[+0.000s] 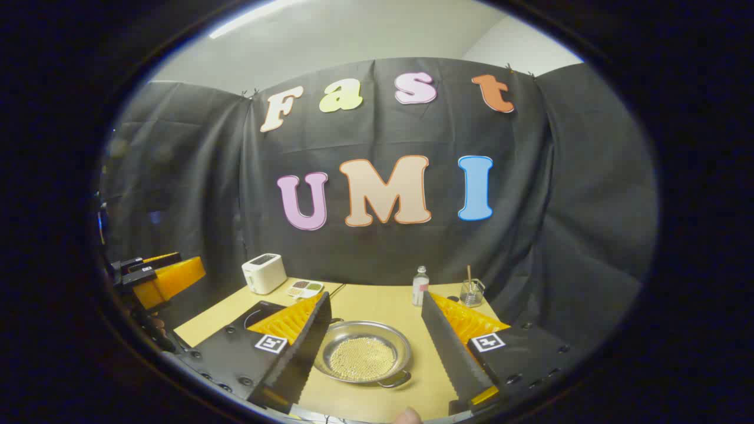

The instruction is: First push the handle of the pot to place it horizontally, then grasp the pot with both hands and set it on the induction cooktop.

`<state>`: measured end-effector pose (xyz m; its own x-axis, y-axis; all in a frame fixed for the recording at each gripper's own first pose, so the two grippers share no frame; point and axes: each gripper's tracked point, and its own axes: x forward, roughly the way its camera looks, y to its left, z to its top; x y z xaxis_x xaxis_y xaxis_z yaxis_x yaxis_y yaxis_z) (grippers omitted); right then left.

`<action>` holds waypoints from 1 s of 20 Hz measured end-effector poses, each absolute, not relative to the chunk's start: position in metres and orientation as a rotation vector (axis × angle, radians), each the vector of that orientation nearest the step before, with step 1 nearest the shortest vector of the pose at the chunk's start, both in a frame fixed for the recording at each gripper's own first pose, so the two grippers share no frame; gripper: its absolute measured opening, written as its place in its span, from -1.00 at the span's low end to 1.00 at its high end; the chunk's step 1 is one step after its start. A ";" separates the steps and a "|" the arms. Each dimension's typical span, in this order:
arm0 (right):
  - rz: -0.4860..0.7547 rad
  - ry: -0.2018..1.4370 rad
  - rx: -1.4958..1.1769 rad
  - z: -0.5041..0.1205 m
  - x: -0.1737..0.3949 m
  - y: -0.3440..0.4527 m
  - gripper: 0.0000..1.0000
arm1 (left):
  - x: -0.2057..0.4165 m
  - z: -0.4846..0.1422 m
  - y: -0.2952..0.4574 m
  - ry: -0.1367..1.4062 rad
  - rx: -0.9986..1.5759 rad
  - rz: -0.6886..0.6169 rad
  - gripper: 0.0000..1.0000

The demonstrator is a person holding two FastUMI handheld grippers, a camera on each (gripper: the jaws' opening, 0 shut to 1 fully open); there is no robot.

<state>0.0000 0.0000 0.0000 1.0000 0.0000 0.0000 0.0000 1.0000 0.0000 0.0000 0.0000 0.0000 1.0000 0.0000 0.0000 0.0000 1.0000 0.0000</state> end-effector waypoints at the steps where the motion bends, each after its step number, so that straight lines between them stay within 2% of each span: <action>1: 0.002 0.000 -0.006 0.001 0.001 0.002 0.87 | -0.001 0.000 -0.001 0.000 0.005 -0.004 0.83; 2: 0.003 -0.002 -0.014 0.001 0.000 0.003 0.87 | -0.002 0.000 -0.001 -0.001 0.010 -0.005 0.90; 3: 0.006 -0.004 -0.019 0.002 0.000 0.004 0.87 | -0.002 0.001 -0.002 -0.004 0.015 -0.008 0.83; 4: 0.007 -0.004 -0.022 0.003 0.000 0.005 0.87 | -0.002 0.002 -0.002 -0.004 0.020 -0.010 0.90; 20: 0.007 -0.004 -0.022 0.006 0.001 0.010 0.87 | 0.000 -0.006 0.001 0.009 0.026 -0.019 0.90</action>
